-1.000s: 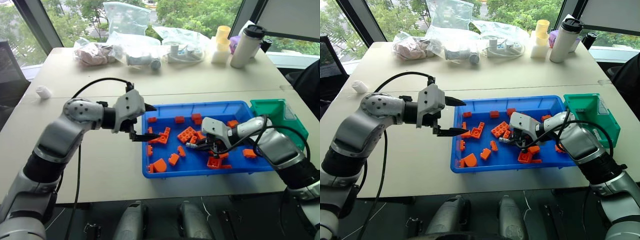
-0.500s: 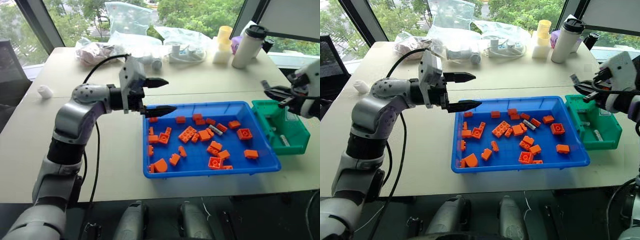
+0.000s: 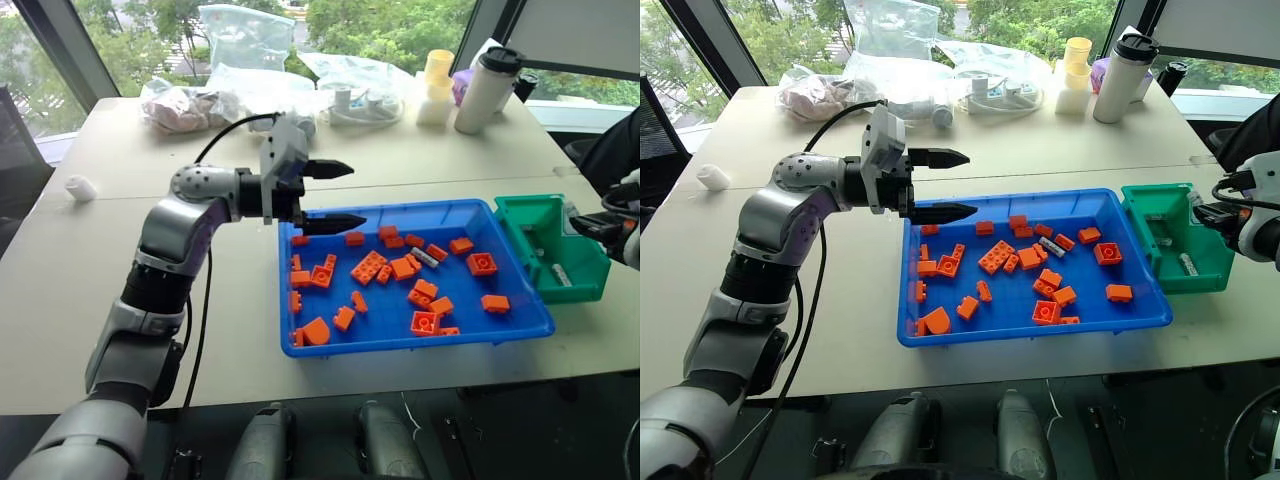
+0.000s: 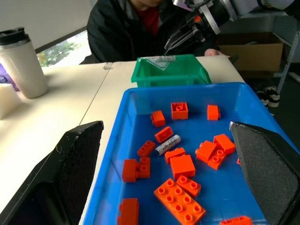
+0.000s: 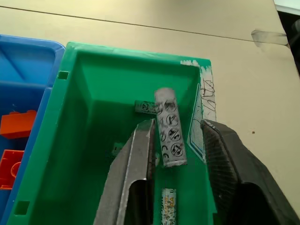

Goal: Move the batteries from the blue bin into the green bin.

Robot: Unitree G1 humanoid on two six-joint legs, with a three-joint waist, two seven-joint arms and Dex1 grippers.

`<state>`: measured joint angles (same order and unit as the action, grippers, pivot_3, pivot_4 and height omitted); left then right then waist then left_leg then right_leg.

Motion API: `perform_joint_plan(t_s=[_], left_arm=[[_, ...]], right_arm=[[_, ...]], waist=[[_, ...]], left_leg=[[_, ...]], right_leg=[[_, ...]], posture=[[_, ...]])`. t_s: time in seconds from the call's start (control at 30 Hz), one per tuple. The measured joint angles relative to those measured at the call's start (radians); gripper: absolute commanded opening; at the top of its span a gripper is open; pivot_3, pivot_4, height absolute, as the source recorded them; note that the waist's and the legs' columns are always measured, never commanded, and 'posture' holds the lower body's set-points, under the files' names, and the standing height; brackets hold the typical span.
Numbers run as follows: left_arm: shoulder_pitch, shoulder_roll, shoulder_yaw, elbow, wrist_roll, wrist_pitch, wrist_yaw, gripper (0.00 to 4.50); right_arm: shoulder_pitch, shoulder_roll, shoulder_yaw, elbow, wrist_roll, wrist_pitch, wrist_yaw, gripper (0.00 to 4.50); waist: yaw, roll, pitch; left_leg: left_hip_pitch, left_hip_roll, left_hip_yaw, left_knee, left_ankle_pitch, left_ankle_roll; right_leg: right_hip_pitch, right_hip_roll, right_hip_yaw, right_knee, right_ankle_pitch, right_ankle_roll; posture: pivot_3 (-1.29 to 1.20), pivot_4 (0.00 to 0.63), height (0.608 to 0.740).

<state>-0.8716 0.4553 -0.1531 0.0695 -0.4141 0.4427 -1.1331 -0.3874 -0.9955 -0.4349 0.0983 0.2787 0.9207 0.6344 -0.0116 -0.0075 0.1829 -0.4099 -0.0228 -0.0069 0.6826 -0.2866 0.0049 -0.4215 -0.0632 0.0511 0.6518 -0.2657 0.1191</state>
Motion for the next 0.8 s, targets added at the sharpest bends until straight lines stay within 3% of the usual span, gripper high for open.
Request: perform_joint_plan(t_s=[0.07,0.1,0.27,0.4,0.67,0.8], left_arm=[[0.0,0.006,-0.002,0.0,0.012,-0.001,-0.007,4.5],[0.0,0.009,-0.004,0.0,0.014,-0.001,-0.009,4.5],[0.002,0.02,-0.008,-0.021,0.014,0.007,-0.018,4.5],[0.017,0.066,-0.015,-0.069,0.013,0.015,-0.044,4.5],[0.053,0.143,-0.044,-0.113,0.035,0.022,-0.092,4.5],[0.057,0.142,-0.049,-0.127,0.042,0.026,-0.076,4.5]], right_arm=[[-0.006,0.0,0.01,0.008,0.0,-0.004,-0.005,4.16],[-0.011,0.0,0.019,0.014,0.0,-0.005,-0.01,4.48],[-0.033,0.002,0.04,0.015,0.013,-0.011,-0.009,4.48],[-0.042,0.001,0.08,-0.103,0.081,-0.009,0.075,4.48],[-0.025,0.003,0.322,-0.334,0.157,-0.013,0.244,4.48],[-0.021,0.067,0.43,-0.346,0.158,-0.011,0.257,4.48]], waist=[[0.0,0.0,0.0],[0.0,0.0,0.0],[-0.001,0.0,0.0],[-0.006,0.0,0.0],[0.008,0.0,0.0],[0.003,0.0,0.0]], left_leg=[[0.0,0.0,0.0,0.0,0.0,0.0],[0.0,0.0,0.0,0.0,0.0,0.0],[0.0,0.0,0.0,0.0,0.0,0.0],[0.0,0.001,0.0,0.0,0.0,0.0],[-0.001,0.0,-0.001,0.001,0.0,0.0],[-0.001,0.0,-0.001,0.001,0.0,0.0]], right_leg=[[0.0,0.0,0.0,0.0,0.0,0.0],[0.0,0.0,0.0,0.0,0.0,0.0],[0.0,0.0,0.0,0.0,0.0,0.0],[0.0,0.001,0.0,0.0,0.0,0.0],[0.0,0.0,-0.001,-0.001,0.0,0.0],[0.001,0.0,-0.001,-0.001,0.0,0.0]], posture=[[0.0,0.15,0.74],[0.0,0.15,0.74],[0.0,0.15,0.74],[0.0,0.15,0.74],[0.0,0.15,0.74],[0.0,0.15,0.74]])
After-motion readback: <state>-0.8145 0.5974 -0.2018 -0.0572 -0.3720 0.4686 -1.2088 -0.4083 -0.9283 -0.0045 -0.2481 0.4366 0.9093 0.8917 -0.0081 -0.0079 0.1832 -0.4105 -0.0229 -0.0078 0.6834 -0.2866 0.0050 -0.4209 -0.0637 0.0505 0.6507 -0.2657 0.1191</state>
